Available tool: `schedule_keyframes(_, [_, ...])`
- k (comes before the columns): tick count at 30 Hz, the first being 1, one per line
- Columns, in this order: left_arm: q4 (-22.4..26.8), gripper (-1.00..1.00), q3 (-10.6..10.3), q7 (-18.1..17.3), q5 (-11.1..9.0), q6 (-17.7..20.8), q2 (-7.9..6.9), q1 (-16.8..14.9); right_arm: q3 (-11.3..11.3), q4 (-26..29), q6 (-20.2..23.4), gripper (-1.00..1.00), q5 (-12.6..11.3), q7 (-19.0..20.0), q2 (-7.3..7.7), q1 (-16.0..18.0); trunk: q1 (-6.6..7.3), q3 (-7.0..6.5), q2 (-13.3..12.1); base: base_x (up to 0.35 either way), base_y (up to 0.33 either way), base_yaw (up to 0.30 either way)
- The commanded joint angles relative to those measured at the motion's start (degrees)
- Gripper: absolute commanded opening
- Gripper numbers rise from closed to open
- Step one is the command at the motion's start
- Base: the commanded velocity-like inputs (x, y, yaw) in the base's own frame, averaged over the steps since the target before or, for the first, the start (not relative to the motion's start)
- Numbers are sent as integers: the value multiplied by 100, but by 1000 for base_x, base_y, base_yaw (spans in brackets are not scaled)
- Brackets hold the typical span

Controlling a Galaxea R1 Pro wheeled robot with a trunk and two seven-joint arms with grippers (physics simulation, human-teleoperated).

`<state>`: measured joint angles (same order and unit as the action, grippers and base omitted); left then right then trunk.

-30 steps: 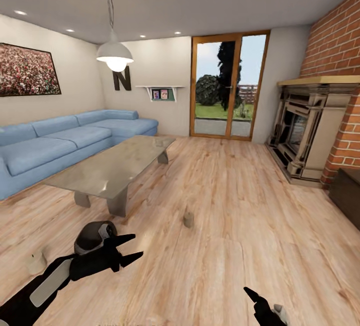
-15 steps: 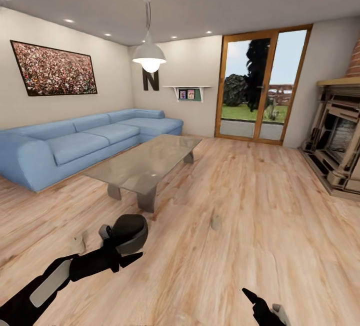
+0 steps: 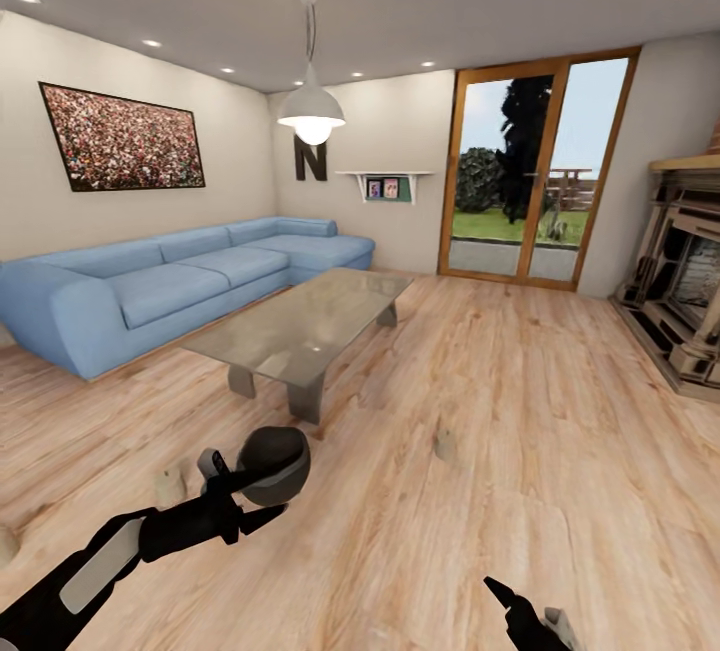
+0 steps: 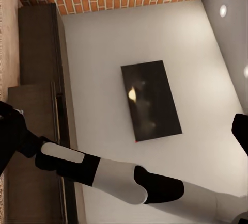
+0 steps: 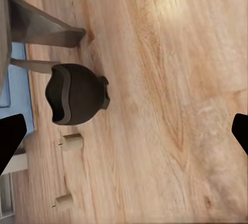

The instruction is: Place each of the two pumpkins and all three candles from the living room inside a cabinet in the living room (use any cabinet), then make sure every cabinet is closed, and position the cauldron so it is next to a table in the living room.

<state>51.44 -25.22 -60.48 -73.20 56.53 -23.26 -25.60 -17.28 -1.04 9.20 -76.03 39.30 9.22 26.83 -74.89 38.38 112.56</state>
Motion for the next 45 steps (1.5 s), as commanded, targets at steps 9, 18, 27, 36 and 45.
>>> schedule_keyframes(9, [-28,100,-23,-17,-29,25,-3,-7,-38,-10,38,100,-59,31,1,7,1,6,3,0,288,88])
schedule_keyframes(18, [-28,100,-19,-17,-29,25,-7,-7,-22,-10,83,100,-53,238,7,7,1,6,3,0,291,231])
schedule_keyframes(27, [-36,100,-18,-20,-36,25,-3,-7,-36,-10,42,100,-43,336,6,7,1,6,3,0,199,15])
schedule_keyframes(36, [-67,100,-18,-17,-28,25,-8,-7,-41,-10,33,100,-42,325,1,7,1,6,3,0,20,0])
schedule_keyframes(45, [-113,100,-11,-25,-29,25,-11,-7,-44,-10,48,100,-50,284,-1,7,1,6,3,0,0,39])
